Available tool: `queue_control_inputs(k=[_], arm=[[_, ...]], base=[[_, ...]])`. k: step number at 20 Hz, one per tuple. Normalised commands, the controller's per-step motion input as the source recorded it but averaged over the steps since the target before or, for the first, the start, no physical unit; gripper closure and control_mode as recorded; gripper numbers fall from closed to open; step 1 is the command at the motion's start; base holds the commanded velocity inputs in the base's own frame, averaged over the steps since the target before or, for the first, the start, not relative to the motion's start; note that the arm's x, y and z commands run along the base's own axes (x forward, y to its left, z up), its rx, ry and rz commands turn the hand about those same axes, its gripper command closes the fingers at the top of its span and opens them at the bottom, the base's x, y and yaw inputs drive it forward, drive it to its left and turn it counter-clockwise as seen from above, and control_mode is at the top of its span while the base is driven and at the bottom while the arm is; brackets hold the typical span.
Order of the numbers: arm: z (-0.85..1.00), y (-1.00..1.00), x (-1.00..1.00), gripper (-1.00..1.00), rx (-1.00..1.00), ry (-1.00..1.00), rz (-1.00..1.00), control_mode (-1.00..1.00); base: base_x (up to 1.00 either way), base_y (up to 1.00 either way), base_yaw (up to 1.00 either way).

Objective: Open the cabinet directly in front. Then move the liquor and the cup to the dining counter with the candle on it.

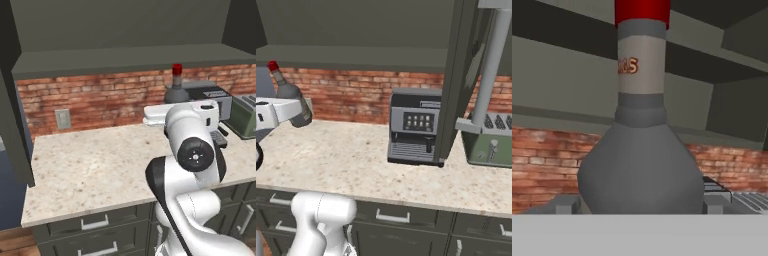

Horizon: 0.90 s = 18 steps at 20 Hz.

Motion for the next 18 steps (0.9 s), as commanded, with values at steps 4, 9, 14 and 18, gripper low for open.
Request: queue_control_inputs(k=[4,9,14,18], arm=[[0.0,0.0,0.0,1.0,0.0,0.0,0.0,1.0],[0.0,0.0,0.0,1.0,0.0,0.0,0.0,1.0],[0.0,0.0,0.0,1.0,0.0,0.0,0.0,1.0],[0.0,0.0,0.0,1.0,0.0,0.0,0.0,1.0]], base=[[-0.51,0.0,-0.51],[-0.3,0.01,-0.88],[-0.02,0.02,-1.0],[0.0,0.0,-1.0]])
